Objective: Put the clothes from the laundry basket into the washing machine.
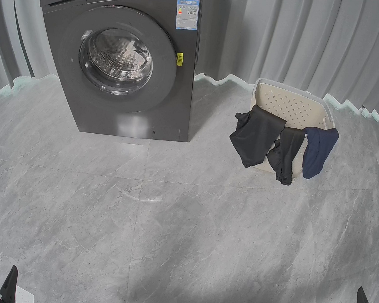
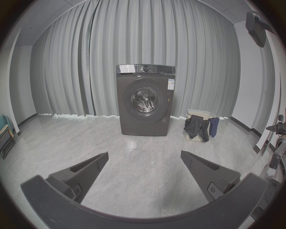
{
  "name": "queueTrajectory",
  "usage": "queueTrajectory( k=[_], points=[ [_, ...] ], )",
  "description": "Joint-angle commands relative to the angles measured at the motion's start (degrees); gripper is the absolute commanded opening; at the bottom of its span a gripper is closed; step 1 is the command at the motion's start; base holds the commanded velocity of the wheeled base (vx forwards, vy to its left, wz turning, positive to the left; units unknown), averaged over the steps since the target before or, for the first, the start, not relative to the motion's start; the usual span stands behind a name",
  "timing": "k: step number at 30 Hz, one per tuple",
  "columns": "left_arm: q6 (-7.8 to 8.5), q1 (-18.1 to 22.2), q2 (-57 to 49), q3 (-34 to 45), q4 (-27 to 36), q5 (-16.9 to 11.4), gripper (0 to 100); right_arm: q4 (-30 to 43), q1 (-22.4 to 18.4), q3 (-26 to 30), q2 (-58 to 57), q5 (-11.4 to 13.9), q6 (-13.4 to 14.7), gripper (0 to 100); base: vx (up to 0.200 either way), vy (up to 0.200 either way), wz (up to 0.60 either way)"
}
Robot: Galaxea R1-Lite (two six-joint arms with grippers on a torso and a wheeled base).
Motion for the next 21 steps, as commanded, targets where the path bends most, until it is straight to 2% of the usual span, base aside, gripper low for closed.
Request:
queueTrajectory(
  k=[1, 11, 21],
  points=[
    [-0.01, 0.0, -0.9, 1.0, 0.0, 0.1, 100, -0.1, 0.0, 0.9, 0.0, 0.0, -0.3, 100, 0.000, 0.000, 0.00],
    [-0.01, -0.1, -0.9, 0.9, 0.0, -0.1, 100, -0.1, 0.0, 0.9, 0.0, 0.1, -0.3, 100, 0.000, 0.000, 0.00],
    [-0.01, -0.1, -0.9, 0.9, 0.0, -0.1, 100, -0.1, 0.0, 0.9, 0.0, 0.0, -0.3, 100, 0.200, 0.000, 0.00]
  ],
)
